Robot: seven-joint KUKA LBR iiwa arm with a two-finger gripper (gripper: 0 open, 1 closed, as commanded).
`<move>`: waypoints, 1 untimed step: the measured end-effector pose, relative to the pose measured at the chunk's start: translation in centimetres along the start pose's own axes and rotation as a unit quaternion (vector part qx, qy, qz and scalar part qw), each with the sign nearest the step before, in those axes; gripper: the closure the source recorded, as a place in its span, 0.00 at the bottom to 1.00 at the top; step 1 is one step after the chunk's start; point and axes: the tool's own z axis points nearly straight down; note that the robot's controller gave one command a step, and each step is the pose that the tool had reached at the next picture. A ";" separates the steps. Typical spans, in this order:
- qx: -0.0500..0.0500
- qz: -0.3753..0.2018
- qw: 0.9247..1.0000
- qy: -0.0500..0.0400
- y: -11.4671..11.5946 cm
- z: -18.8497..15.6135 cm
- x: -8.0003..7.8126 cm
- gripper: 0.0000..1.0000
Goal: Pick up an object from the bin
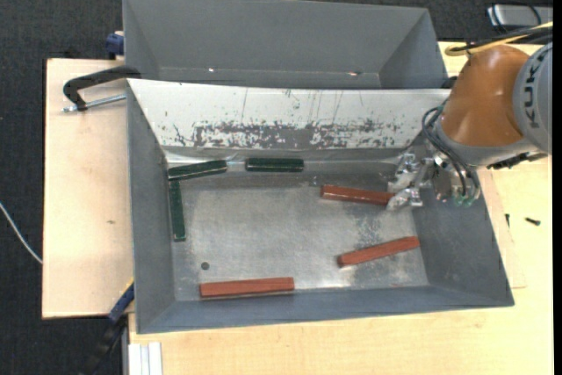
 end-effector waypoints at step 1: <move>0.000 -0.038 0.999 -0.003 1.8 -16.0 0.4 1.00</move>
Offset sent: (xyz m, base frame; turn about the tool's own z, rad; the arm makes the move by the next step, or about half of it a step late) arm 0.0000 0.0000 0.0000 0.0000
